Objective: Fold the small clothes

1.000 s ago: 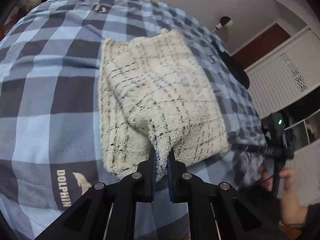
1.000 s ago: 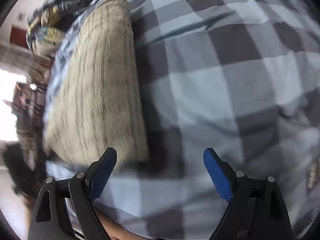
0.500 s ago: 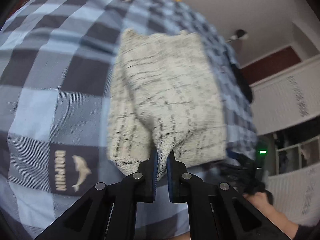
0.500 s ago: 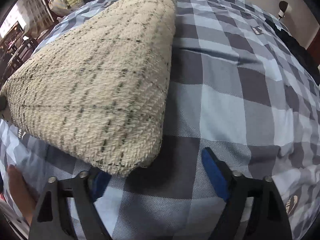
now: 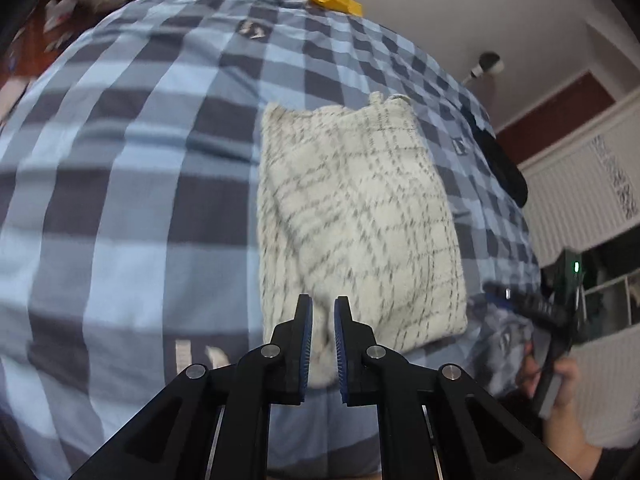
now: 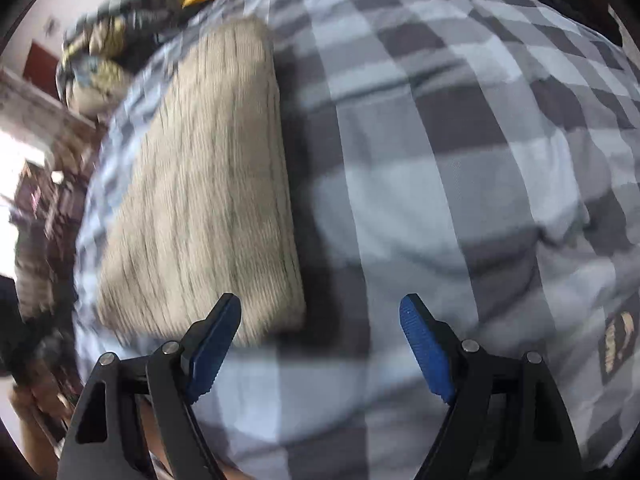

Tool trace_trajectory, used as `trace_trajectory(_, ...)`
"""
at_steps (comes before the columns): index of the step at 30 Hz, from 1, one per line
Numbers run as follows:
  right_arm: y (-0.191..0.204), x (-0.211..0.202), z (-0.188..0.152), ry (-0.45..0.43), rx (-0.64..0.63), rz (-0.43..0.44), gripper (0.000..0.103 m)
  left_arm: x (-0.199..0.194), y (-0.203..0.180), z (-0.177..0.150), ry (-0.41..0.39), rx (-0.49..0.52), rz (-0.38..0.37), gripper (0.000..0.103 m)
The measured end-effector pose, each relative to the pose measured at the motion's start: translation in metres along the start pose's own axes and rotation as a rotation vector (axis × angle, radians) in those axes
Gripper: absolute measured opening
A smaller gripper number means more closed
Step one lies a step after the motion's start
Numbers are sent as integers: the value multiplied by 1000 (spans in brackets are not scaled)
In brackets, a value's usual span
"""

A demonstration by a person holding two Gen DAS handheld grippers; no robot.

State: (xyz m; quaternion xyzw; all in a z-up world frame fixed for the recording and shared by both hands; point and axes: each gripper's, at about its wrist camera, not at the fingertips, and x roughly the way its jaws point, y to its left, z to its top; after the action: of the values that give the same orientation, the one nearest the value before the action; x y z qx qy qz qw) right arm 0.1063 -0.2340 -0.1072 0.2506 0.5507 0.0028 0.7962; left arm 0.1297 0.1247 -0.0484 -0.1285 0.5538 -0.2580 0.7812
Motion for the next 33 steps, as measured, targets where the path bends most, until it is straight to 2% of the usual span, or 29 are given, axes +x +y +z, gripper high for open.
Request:
trace_trajectory(1, 4, 1, 6, -15, 2, 12, 79, 6, -4, 13, 19, 9, -9, 24)
trace_trajectory(2, 9, 5, 14, -35, -9, 27, 79, 12, -7, 22, 26, 12, -16, 59)
trace_trajectory(3, 15, 8, 21, -53, -32, 35, 79, 20, -11, 36, 16, 5, -19, 86)
trace_trajectory(4, 19, 10, 25, -76, -49, 33, 79, 25, -14, 46, -6, -2, -19, 101)
trace_trajectory(5, 21, 11, 28, -103, -59, 21, 79, 31, -17, 57, -36, -4, -33, 103)
trace_trajectory(7, 19, 18, 35, -131, -64, -10, 79, 52, -21, 84, -25, -5, -40, 103)
trace_trajectory(11, 9, 20, 27, -76, -5, 47, 79, 92, -26, 131, 1, 73, 49, 103)
trace_trajectory(13, 3, 19, 28, -54, 12, 65, 79, 116, -27, 150, 43, 149, 78, 103)
trace_trajectory(16, 1, 19, 26, -36, 20, 70, 79, 144, -26, 162, 130, 232, 70, 103)
trace_trajectory(19, 0, 23, 27, -13, 30, 88, 79, 165, -26, 167, 205, 262, 40, 100)
trace_trajectory(21, -2, 25, 27, -2, 45, 90, 79, 174, -31, 165, 235, 303, 71, 76)
trace_trajectory(22, -4, 27, 27, 7, 56, 88, 79, 175, -38, 162, 236, 350, 102, 44)
trace_trajectory(23, -6, 28, 27, 15, 65, 90, 79, 174, -43, 160, 217, 379, 160, 29)
trace_trajectory(24, -8, 29, 27, 23, 78, 93, 79, 169, -46, 160, 195, 378, 182, 24)
trace_trajectory(25, -11, 30, 26, 32, 94, 97, 80, 163, -48, 160, 182, 364, 173, 13)
trace_trajectory(26, -13, 31, 25, 40, 106, 101, 80, 156, -50, 161, 166, 358, 170, 7)
trace_trajectory(30, -14, 26, 22, 40, 117, 106, 80, 104, -55, 166, 32, 312, 131, 3)
trace_trajectory(32, -11, 24, 20, 32, 106, 104, 80, 91, -56, 170, 22, 294, 86, 3)
trace_trajectory(33, -9, 22, 19, 28, 97, 105, 80, 87, -57, 169, 27, 298, 91, 3)
